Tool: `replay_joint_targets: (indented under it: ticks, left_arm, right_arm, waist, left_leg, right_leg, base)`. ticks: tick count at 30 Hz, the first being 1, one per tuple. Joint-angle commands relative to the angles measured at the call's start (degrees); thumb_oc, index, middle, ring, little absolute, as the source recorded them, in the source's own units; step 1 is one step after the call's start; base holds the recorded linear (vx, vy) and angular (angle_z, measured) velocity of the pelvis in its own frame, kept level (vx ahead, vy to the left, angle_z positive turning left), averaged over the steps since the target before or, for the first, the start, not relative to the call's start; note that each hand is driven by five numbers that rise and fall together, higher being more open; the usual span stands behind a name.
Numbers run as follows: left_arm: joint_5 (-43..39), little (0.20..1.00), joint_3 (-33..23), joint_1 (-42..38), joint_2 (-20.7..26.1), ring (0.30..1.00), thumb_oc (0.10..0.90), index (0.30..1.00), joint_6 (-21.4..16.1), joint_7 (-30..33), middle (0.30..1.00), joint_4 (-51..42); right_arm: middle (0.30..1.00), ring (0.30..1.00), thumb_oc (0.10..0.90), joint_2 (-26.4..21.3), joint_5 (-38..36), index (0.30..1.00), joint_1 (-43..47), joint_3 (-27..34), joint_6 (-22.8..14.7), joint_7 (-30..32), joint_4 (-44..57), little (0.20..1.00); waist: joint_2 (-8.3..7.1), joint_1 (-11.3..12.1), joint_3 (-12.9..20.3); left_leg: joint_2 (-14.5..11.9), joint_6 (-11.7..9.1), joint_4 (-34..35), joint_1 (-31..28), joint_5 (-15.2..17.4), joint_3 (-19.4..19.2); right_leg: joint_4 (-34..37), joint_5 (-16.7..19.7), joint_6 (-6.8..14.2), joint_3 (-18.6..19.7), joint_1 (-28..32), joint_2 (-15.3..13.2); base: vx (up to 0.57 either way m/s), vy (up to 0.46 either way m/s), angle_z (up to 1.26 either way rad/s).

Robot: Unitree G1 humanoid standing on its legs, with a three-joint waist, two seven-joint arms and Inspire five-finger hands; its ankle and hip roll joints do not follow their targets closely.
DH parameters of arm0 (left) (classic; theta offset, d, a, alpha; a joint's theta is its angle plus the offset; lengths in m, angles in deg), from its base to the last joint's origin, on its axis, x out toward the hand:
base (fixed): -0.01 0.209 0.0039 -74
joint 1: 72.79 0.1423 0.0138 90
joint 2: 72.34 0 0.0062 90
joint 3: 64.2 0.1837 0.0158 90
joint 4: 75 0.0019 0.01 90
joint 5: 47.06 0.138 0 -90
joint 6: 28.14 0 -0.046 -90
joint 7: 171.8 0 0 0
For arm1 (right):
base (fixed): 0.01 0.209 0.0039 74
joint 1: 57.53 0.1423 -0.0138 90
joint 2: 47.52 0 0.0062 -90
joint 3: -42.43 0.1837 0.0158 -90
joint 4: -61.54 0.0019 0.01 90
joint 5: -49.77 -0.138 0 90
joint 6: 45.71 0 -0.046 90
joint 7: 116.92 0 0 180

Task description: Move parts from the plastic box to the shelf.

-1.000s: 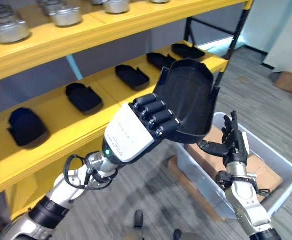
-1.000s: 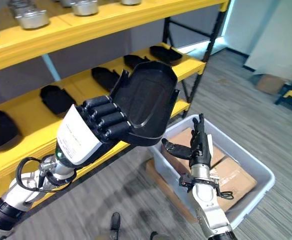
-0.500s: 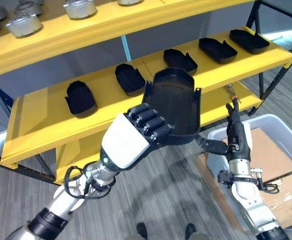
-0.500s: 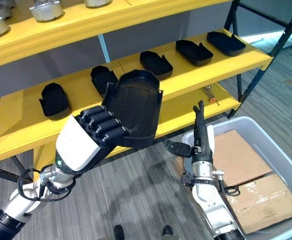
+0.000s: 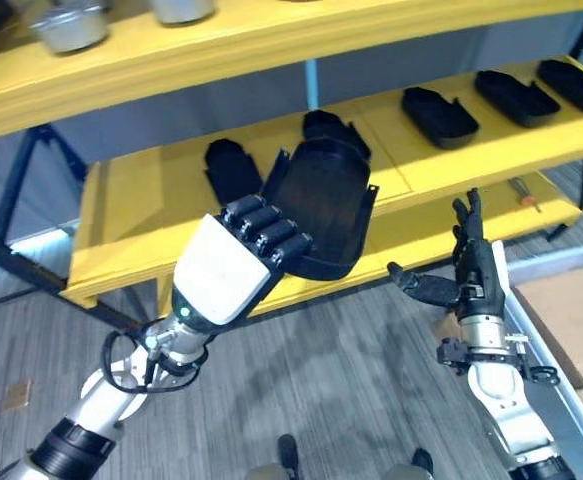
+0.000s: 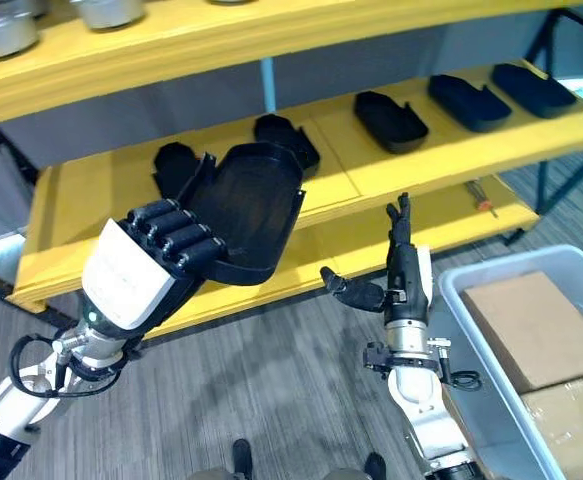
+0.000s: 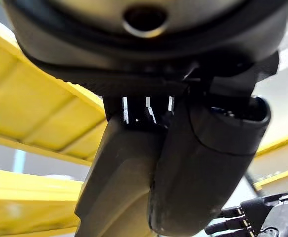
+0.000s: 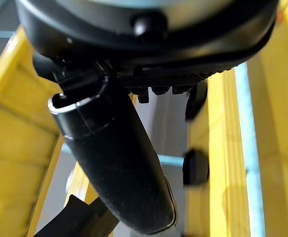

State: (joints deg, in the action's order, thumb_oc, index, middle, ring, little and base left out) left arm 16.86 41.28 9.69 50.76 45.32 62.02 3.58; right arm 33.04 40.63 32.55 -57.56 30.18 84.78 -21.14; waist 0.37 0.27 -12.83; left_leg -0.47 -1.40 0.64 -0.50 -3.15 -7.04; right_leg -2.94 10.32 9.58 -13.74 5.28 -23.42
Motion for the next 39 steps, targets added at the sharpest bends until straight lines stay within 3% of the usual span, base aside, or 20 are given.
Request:
replay_joint_targets:
  ticks: [1, 3, 6, 8, 10, 13, 14, 15, 17, 22, 24, 25, 27, 28, 30, 31, 33, 34, 35, 39]
  left_arm:
    - [-0.86, 0.3, -6.52, -1.31, -1.57, 0.3, 0.4, 0.3, 0.29, 8.31, 0.3, -3.17]
    - [-0.75, 0.3, -7.42, -0.53, -1.19, 0.3, 0.4, 0.3, 0.51, 8.6, 0.3, -3.31]
    - [-1.66, 0.3, -7.74, -0.27, -1.12, 0.3, 0.4, 0.3, 0.0, 8.13, 0.3, -3.55]
    - [-2.65, 0.3, -6.57, -1.98, -1.48, 0.3, 0.4, 0.3, 0.65, 7.66, 0.3, -3.46]
    - [-4.09, 0.3, -6.3, -2.66, -1.88, 0.3, 0.4, 0.3, 3.01, 7.39, 0.3, -3.47]
    - [-5.31, 0.3, -6.92, -2.43, -3.84, 0.3, 0.4, 0.3, 5.85, 6.78, 0.3, -3.11]
    - [-5.58, 0.3, -6.41, -3.37, -5.02, 0.3, 0.4, 0.3, 6.84, 7.8, 0.3, -1.88]
    - [-5.3, 0.3, -5.94, -4.37, -5.98, 0.3, 0.4, 0.3, 7.1, 8.34, 0.3, -1.05]
    - [-4.74, 0.3, -6.37, -4.7, -8.05, 0.3, 0.4, 0.3, 5.9, 8.59, 0.3, -0.36]
    - [-5.66, 0.3, -7.5, -1.57, -7.98, 0.3, 0.4, 0.3, 8.99, 7.82, 0.3, -1.2]
    - [-6.41, 0.3, -7.56, -1.17, -7.65, 0.3, 0.4, 0.3, 9.92, 8.4, 0.3, -1.29]
    - [-6.38, 0.3, -7.98, -0.74, -7.71, 0.3, 0.4, 0.3, 10.2, 8.79, 0.3, -1.36]
    - [-6.44, 0.3, -8.43, -0.48, -8.26, 0.3, 0.4, 0.3, 10.0, 9.0, 0.3, -1.56]
    - [-6.51, 0.3, -8.55, -0.43, -8.51, 0.3, 0.4, 0.3, 10.46, 8.84, 0.3, -1.93]
    - [-6.81, 0.3, -8.67, -0.35, -8.53, 0.3, 0.4, 0.3, 11.53, 8.38, 0.3, -2.65]
    - [-7.46, 0.3, -9.0, 0.07, -8.28, 0.3, 0.4, 0.3, 12.95, 7.85, 0.3, -3.2]
    - [-8.43, 0.3, -8.91, 0.6, -8.11, 0.3, 0.4, 0.3, 14.39, 7.67, 0.3, -3.56]
    - [-8.43, 0.3, -8.91, 0.6, -8.11, 0.3, 0.4, 0.3, 14.39, 7.67, 0.3, -3.56]
    - [-9.62, 0.3, -9.56, 1.51, -8.4, 0.3, 0.4, 0.3, 14.27, 8.24, 0.3, -3.08]
    - [-10.12, 0.3, -10.37, 2.19, -8.18, 0.3, 0.4, 0.3, 12.75, 9.17, 0.3, -2.03]
  right_arm:
    - [1.0, 1.0, 0.9, -3.08, 2.7, 1.0, 4.42, 1.5, -6.5, 1.5, 6.66, 1.0]
    - [1.0, 1.0, 0.9, -2.38, 2.71, 1.0, 4.88, 0.92, -5.91, 1.02, 6.88, 1.0]
    - [1.0, 1.0, 0.9, -2.03, 4.22, 1.0, 5.1, -0.01, -5.28, 1.46, 6.93, 1.0]
    - [1.0, 1.0, 0.9, -2.66, 5.93, 1.0, 4.52, -0.5, -5.5, 2.54, 7.27, 1.0]
    - [1.0, 1.0, 0.9, -3.61, 6.63, 1.0, 4.5, -0.4, -6.69, 1.45, 6.99, 1.0]
    - [1.0, 1.0, 0.9, -4.98, 8.26, 1.0, 5.94, -0.62, -7.53, 0.55, 6.13, 1.0]
    - [1.0, 1.0, 0.9, -5.5, 9.49, 1.0, 6.6, -0.64, -8.56, 0.76, 5.38, 1.0]
    - [1.0, 1.0, 0.9, -5.58, 10.36, 1.0, 6.71, -0.43, -9.55, 1.29, 4.78, 1.0]
    - [1.0, 1.0, 0.9, -5.41, 12.02, 1.0, 6.05, 0.31, -11.6, 2.53, 3.99, 1.0]
    - [1.0, 1.0, 0.9, -5.98, 12.0, 1.0, 3.86, 0.31, -13.62, 0.82, 6.26, 1.0]
    - [1.0, 1.0, 0.9, -6.52, 11.89, 1.0, 3.48, 0.14, -14.24, 0.92, 6.49, 1.0]
    - [1.0, 1.0, 0.9, -7.13, 12.55, 1.0, 2.96, 0.46, -15.74, 1.32, 5.84, 1.0]
    - [1.0, 1.0, 0.9, -7.16, 13.18, 1.0, 2.54, 0.72, -15.67, 1.66, 5.95, 1.0]
    - [1.0, 1.0, 0.9, -7.09, 12.97, 1.0, 2.35, 1.07, -15.77, 1.44, 5.99, 1.0]
    - [1.0, 1.0, 0.9, -6.94, 13.12, 1.0, 2.03, 1.49, -15.79, 1.08, 6.39, 1.0]
    - [1.0, 1.0, 0.9, -7.57, 12.39, 1.0, 1.38, 2.19, -15.67, 0.6, 7.17, 1.0]
    - [1.0, 1.0, 0.9, -8.7, 11.69, 1.0, 1.14, 2.69, -16.07, 0.89, 7.18, 1.0]
    - [1.0, 1.0, 0.9, -8.7, 11.69, 1.0, 1.14, 2.69, -16.07, 0.89, 7.18, 1.0]
    - [1.0, 1.0, 0.9, -9.64, 10.55, 1.0, 1.01, 3.58, -16.9, 1.05, 6.66, 1.0]
    - [1.0, 1.0, 0.9, -10.5, 8.67, 1.0, 1.67, 4.26, -16.22, 1.62, 7.55, 1.0]
  waist:
    - [0.3, -1.08, 7.07]
    - [0.05, -0.34, 6.86]
    - [-0.27, -0.18, 6.6]
    - [-0.83, -1.31, 6.79]
    - [-1.22, -1.63, 6.98]
    - [-2.26, -1.55, 6.81]
    - [-2.44, -2.28, 6.71]
    - [-2.45, -2.84, 6.72]
    - [-2.83, -3.21, 6.91]
    - [-2.48, -4.18, 6.94]
    - [-2.54, -4.24, 6.5]
    - [-2.61, -4.47, 5.87]
    - [-2.3, -5.19, 5.42]
    - [-2.03, -5.91, 5.46]
    - [-1.44, -6.57, 5.63]
    - [-0.63, -6.75, 5.89]
    - [-0.61, -6.06, 5.8]
    - [-0.61, -6.06, 5.8]
    - [-1.04, -5.3, 5.46]
    - [-0.17, -4.08, 5.64]
  left_leg:
    - [-3.82, 0.17, -0.56, -2.64, 3.33, -5.52]
    - [-2.91, 1.15, -1.29, -2.43, 4.11, -6.65]
    - [-1.67, 2.34, -1.71, -1.74, 4.74, -5.54]
    - [-0.39, 3.44, -1.44, -1.04, 4.52, -2.4]
    - [0.19, 2.97, -1.58, -0.73, 4.64, -1.63]
    - [2.11, 2.01, -2.73, -0.39, 5.36, -1.21]
    - [3.4, 2.16, -3.91, 0.49, 5.76, 0.58]
    - [4.12, 2.48, -4.6, 1.3, 6.22, 1.9]
    - [4.86, 2.81, -6.99, 3.2, 7.44, 2.49]
    - [5.97, 2.91, -17.76, 4.43, 11.55, 0.2]
    - [6.04, 1.93, -26.03, 6.75, 9.65, -0.95]
    - [4.61, 0.32, -35.86, 10.24, 7.04, -1.9]
    - [0.3, -1.3, -39.28, 12.36, 4.38, -2.36]
    - [-3.28, -1.75, -36.94, 11.53, 3.52, -3.12]
    - [-6.08, -2.02, -31.55, 9.23, 2.74, -3.43]
    - [-8.33, -2.7, -17.47, 5.89, 0.4, -1.13]
    - [-9.23, -3.87, -6.13, 4.38, -2.73, 2.43]
    - [-9.23, -3.87, -6.13, 4.38, -2.73, 2.43]
    - [-11.02, -4.53, -2.35, 5.81, -6.1, 4.79]
    - [-9.51, -4.58, 1.76, 3.82, -3.63, 7.21]
  right_leg:
    - [-3.38, -5.96, 0.44, -2.4, -2.19, 4.27]
    - [-7.08, -4.59, 0.98, -3.17, -3.3, 2.69]
    - [-9.95, -6.71, 0.64, -0.83, -3.82, 4.85]
    - [-9.85, -10.54, -1.05, 3.46, -4.88, 11.98]
    - [-7.77, -13.09, -2.94, 3.69, -4.78, 16.3]
    - [-0.62, -11.06, -4.94, 4.87, -3.39, 21.31]
    - [2.35, -9.25, -5.57, 9.64, -3.79, 23.24]
    - [3.21, -8.53, -5.89, 12.63, -4.28, 23.75]
    - [3.55, -7.63, -5.92, 14.04, -5.33, 23.31]
    - [1.32, -9.47, -6.66, 13.73, -5.15, 22.25]
    - [1.23, -10.02, -7.65, 13.0, -4.79, 21.79]
    - [0.96, -10.15, -8.53, 11.76, -4.56, 21.2]
    - [0.17, -10.18, -8.81, 10.69, -4.96, 21.08]
    - [-0.18, -10.36, -8.54, 10.31, -5.19, 20.74]
    - [-0.52, -10.62, -8.12, 10.28, -5.39, 20.39]
    - [-0.64, -11.09, -6.8, 11.32, -4.61, 19.22]
    - [-0.1, -11.64, -5.8, 12.58, -2.91, 17.89]
    - [-0.1, -11.64, -5.8, 12.58, -2.91, 17.89]
    - [0.79, -11.17, -5.37, 13.61, -1.41, 16.4]
    - [0.97, -11.37, -3.57, 13.07, -0.61, 14.3]
  base:
    - [-0.03, 0.314, 0.26]
    - [-0.02, 0.302, 0.13]
    - [0.03, 0.143, 0.13]
    - [0.1, 0.109, 0.2]
    - [0.13, 0.121, 0.8]
    - [0.14, 0.075, 0.37]
    - [0.14, 0.062, 0.13]
    - [0.07, 0.035, 0.69]
    - [0.13, -0.042, 1.08]
    - [0.21, -0.031, 0.41]
    - [0.08, -0.037, 0.05]
    - [0.05, -0.035, 0.12]
    - [0.07, 0.018, 0.25]
    - [0.11, 0.116, 0.37]
    - [0.18, 0.282, 0.27]
    - [0.23, 0.396, 0.09]
    - [0.23, 0.344, 0.06]
    - [0.18, 0.336, -0.03]
    - [0.12, 0.31, -0.14]
    - [0.13, 0.359, -0.36]
